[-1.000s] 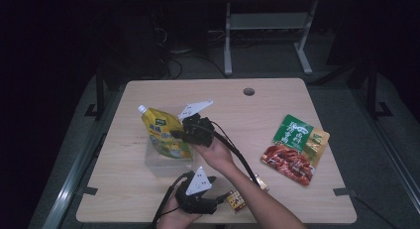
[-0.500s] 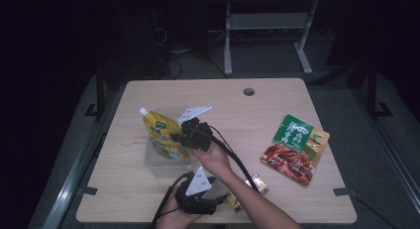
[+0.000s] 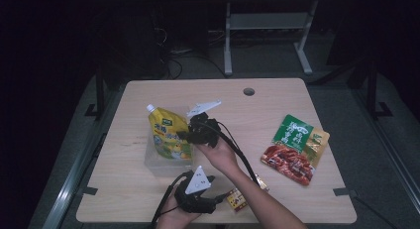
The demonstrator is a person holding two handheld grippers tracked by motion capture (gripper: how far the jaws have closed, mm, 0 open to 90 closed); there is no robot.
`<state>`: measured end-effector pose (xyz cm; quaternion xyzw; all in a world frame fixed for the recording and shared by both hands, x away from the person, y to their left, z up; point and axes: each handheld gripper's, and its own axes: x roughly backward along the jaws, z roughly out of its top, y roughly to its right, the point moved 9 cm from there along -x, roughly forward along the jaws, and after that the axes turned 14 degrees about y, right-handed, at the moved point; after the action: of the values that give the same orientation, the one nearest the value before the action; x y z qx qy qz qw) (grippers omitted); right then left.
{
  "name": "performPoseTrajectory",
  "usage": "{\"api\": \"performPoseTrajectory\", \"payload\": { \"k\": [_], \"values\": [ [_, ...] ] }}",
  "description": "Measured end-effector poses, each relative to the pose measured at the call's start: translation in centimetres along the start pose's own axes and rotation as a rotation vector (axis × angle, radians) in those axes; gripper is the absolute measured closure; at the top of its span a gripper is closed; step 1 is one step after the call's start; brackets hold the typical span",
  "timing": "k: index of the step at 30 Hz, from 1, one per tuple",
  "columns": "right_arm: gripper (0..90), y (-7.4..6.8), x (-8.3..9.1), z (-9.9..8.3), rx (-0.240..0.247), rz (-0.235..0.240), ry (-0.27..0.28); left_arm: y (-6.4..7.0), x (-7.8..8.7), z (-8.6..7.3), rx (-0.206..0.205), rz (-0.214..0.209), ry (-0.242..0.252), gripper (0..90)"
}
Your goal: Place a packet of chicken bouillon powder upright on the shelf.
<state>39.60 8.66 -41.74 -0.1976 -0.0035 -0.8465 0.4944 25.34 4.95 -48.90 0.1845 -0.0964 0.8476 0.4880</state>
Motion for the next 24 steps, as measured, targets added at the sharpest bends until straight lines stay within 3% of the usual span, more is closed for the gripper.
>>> {"api": "performPoseTrajectory", "payload": {
  "k": [7,10,13,15,24],
  "values": [
    [56.4,0.6,2.2,0.3,-0.012,0.016,0.001,-0.2,-0.1,0.0,0.014,0.007,-0.001,31.0],
    [52.2,0.9,3.3,0.4,-0.005,0.016,0.007,-0.3,-0.1,0.0,0.002,0.004,-0.008,29.6],
    [49.9,1.1,4.5,0.4,-0.008,0.018,0.012,0.0,-0.4,0.0,0.017,-0.002,-0.003,27.7],
    [47.9,1.4,5.5,0.3,-0.014,0.02,0.011,0.1,-0.5,0.0,-0.005,-0.013,-0.024,26.6],
    [44.0,2.6,9.2,-0.7,-0.01,-0.021,-0.002,1.7,-1.6,0.0,-0.002,-0.059,-0.035,23.7]
  ]
}}
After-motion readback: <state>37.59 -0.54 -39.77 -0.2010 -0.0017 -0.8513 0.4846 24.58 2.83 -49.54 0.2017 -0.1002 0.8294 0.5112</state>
